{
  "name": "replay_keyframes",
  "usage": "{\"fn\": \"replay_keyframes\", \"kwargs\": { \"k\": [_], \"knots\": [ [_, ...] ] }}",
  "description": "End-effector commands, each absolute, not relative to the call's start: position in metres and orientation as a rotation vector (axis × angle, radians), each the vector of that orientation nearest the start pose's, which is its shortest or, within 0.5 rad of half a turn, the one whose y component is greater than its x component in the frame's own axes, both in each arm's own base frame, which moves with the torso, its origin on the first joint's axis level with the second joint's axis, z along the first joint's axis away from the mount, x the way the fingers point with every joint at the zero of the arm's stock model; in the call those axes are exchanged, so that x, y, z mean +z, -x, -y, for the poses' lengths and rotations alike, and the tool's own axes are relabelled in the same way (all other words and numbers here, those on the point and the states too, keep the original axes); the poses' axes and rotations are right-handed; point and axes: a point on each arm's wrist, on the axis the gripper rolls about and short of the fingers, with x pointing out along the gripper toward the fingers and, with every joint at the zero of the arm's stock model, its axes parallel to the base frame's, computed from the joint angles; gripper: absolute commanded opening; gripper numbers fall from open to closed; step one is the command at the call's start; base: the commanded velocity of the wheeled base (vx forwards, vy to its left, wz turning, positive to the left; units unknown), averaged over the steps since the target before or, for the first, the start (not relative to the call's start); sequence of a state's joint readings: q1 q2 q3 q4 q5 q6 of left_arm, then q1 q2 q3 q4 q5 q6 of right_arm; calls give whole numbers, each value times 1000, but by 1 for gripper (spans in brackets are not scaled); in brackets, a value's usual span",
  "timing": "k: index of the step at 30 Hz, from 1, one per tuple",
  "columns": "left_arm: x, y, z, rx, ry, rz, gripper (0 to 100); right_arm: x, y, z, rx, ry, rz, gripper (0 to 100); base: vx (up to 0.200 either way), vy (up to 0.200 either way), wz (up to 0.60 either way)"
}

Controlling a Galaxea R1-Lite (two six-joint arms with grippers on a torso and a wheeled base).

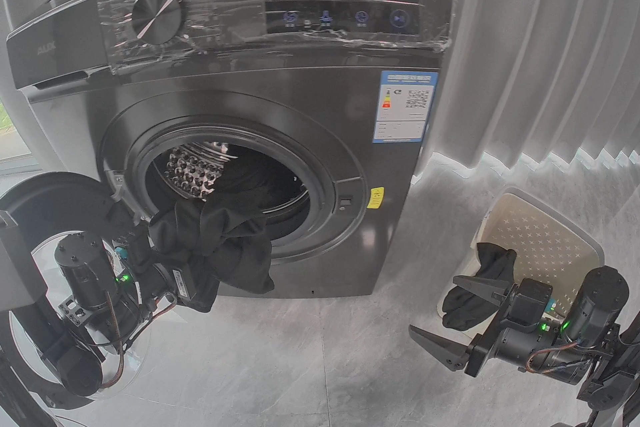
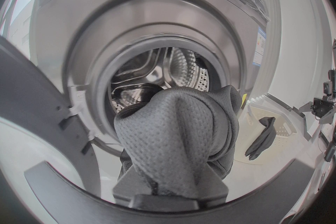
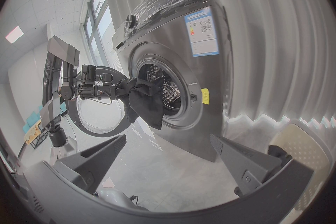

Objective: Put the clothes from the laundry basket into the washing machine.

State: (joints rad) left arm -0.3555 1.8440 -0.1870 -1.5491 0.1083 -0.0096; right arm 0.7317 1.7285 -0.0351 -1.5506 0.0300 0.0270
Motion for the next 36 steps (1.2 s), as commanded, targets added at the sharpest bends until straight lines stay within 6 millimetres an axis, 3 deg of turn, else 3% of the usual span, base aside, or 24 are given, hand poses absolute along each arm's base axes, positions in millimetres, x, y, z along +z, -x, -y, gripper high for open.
{"fn": "replay_keyframes", "kwargs": {
  "k": [1,6,15,27,36],
  "knots": [
    [96,-229,82,-245,-17,-110,0,100,-158,-138,741,21,-133,100,0,0,0],
    [96,-229,84,-249,-18,-113,0,101,-178,-136,679,10,-114,100,0,0,0],
    [95,-227,88,-268,-19,-115,0,100,-178,-135,674,13,-120,100,0,133,0],
    [95,-223,95,-299,-29,-113,0,99,-177,-135,674,15,-125,100,0,0,0],
    [90,-216,114,-376,-38,-135,0,99,-176,-135,679,16,-127,100,200,0,0]
  ]
}}
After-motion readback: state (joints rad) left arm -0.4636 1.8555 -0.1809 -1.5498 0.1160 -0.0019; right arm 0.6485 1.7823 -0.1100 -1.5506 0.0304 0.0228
